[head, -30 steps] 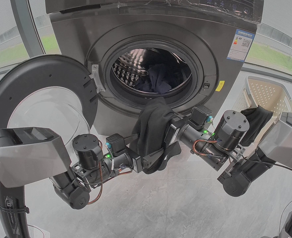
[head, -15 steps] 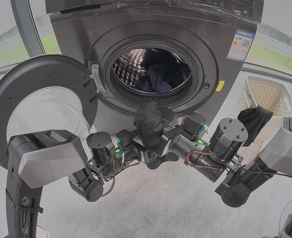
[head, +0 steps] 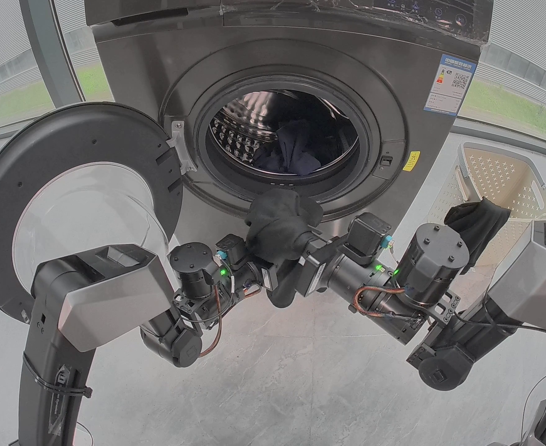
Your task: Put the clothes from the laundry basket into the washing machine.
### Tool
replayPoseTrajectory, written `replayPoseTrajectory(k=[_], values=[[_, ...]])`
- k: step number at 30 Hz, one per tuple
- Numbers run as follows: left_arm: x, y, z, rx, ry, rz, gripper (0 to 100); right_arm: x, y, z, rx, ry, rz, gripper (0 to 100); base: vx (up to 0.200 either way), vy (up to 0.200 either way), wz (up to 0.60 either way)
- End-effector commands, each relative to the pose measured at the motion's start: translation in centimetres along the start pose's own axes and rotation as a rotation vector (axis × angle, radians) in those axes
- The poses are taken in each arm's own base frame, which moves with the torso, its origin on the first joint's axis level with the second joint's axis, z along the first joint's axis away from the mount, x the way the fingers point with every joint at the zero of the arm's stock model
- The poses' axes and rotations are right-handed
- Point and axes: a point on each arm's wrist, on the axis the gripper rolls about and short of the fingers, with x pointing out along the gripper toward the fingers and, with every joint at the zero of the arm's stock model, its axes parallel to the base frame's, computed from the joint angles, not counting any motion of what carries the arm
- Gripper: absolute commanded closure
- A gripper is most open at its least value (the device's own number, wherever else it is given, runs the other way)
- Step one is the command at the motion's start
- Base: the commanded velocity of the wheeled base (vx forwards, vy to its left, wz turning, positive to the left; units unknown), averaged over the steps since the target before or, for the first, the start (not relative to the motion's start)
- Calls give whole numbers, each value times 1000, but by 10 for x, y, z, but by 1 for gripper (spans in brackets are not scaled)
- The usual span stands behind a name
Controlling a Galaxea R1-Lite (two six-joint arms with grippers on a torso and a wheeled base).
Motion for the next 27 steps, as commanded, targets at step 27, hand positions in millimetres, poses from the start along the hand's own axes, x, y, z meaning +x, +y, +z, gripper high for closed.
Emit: replayPoseTrajectory(k=[27], values=[[-59,-11,75,-105,-23,17,100,5,-41,-48,3,116,-103,100,0,0,0]])
